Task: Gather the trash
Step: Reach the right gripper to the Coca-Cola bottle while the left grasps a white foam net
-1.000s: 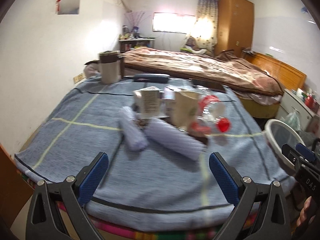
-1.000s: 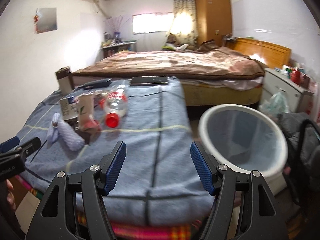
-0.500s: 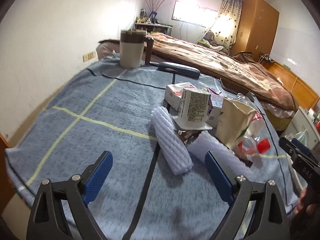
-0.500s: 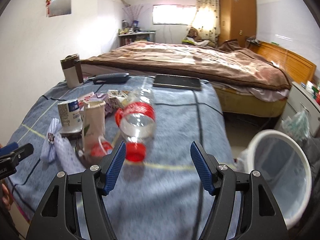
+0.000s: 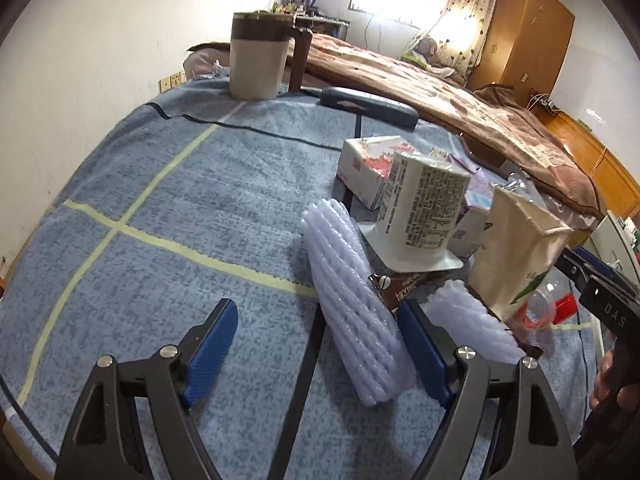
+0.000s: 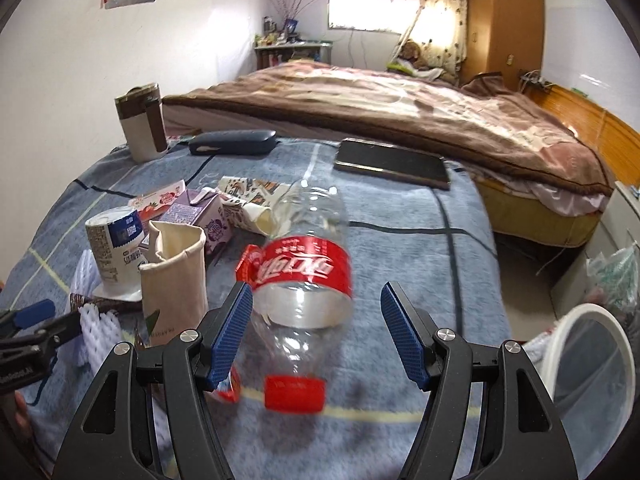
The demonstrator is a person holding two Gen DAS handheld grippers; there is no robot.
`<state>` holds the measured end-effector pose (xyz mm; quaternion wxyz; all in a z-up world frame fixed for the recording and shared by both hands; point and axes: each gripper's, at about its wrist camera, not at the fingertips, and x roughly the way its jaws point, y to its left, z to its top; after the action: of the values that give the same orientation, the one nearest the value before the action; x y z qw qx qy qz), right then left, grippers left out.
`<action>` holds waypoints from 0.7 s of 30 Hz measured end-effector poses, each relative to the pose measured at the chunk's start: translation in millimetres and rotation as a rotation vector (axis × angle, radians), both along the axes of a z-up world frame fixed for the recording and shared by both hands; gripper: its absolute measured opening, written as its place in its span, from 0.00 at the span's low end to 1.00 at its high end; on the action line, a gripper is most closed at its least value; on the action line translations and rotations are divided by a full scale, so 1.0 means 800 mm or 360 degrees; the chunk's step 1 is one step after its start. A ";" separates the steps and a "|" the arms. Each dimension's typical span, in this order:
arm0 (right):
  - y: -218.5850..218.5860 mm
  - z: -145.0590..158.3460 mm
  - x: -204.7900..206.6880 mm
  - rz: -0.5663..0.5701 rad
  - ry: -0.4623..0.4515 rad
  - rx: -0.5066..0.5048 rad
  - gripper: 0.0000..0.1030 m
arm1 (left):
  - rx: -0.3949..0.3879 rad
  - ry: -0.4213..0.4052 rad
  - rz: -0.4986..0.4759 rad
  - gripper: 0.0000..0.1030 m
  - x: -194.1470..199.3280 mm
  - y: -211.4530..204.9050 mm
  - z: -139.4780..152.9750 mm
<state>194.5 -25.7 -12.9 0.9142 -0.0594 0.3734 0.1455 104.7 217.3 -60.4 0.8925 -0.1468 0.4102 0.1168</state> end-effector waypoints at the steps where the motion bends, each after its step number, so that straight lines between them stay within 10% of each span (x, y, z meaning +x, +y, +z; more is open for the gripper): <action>1: 0.002 -0.002 0.005 0.0006 0.0021 0.0013 0.66 | -0.0011 0.0005 -0.0002 0.76 0.002 0.000 -0.001; 21: 0.011 -0.024 0.031 0.0048 0.0145 0.0153 0.64 | -0.0108 -0.0049 0.0001 0.34 0.022 0.014 -0.002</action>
<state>219.6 -17.2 -32.4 0.8958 -0.0144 0.4064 0.1795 122.2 228.2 -62.1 0.8932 -0.1789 0.4001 0.1007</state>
